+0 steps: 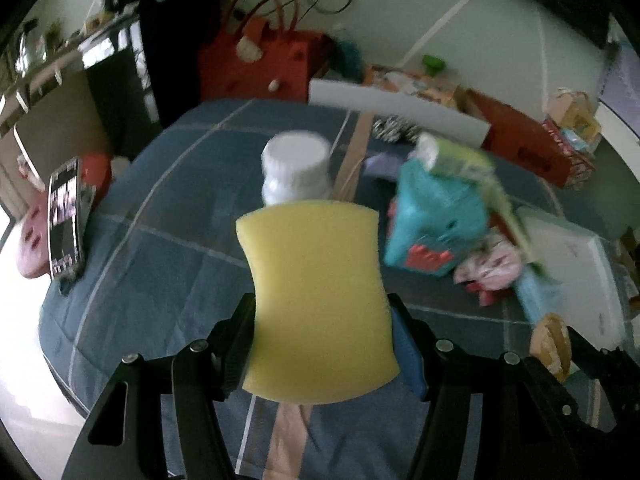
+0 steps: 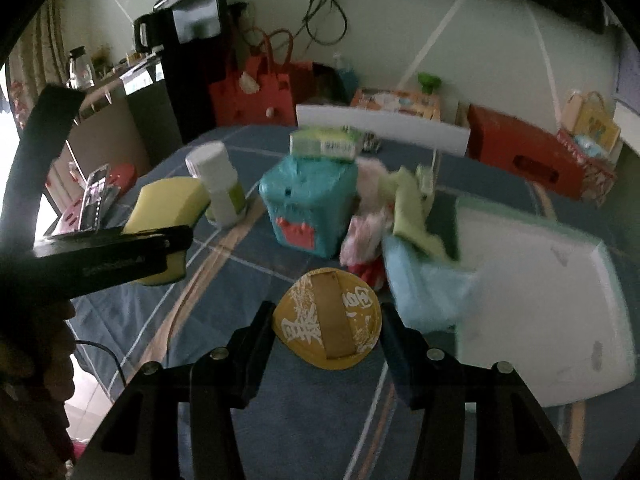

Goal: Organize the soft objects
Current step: 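Carry sponge and disc over the white tray and open both tools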

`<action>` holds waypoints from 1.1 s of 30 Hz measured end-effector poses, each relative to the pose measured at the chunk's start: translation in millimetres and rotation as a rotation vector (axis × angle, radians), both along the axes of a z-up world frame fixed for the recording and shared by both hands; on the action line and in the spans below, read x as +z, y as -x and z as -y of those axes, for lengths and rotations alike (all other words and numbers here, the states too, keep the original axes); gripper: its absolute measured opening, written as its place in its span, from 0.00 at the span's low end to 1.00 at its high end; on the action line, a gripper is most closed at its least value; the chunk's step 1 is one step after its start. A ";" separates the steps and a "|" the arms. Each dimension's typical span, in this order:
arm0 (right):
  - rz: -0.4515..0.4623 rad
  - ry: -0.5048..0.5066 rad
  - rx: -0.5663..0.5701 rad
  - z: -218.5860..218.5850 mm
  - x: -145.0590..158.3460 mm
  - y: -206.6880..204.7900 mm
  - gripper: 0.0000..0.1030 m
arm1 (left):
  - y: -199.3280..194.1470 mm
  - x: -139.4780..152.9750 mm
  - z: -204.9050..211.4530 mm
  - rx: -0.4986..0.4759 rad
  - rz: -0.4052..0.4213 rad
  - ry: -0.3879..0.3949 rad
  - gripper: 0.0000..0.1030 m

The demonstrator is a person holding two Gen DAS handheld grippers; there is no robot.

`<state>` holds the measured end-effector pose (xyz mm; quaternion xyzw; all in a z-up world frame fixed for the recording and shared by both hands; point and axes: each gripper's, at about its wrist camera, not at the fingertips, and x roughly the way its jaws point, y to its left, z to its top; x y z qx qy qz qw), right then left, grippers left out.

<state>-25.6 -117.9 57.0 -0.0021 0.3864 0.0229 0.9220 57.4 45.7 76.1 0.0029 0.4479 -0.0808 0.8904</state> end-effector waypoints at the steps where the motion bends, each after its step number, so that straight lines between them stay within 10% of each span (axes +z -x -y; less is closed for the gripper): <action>1: 0.006 0.005 -0.004 1.2 4.2 0.0 0.53 | 0.9 7.8 4.3 -0.014 0.011 0.002 0.63; 19: -0.013 -0.039 -0.342 149.8 46.6 -9.2 0.53 | 0.1 75.6 119.4 -0.220 0.079 0.017 0.63; 33: -0.173 -0.060 -0.448 262.9 9.3 -16.1 0.53 | 6.1 44.4 257.8 -0.475 0.028 0.055 0.63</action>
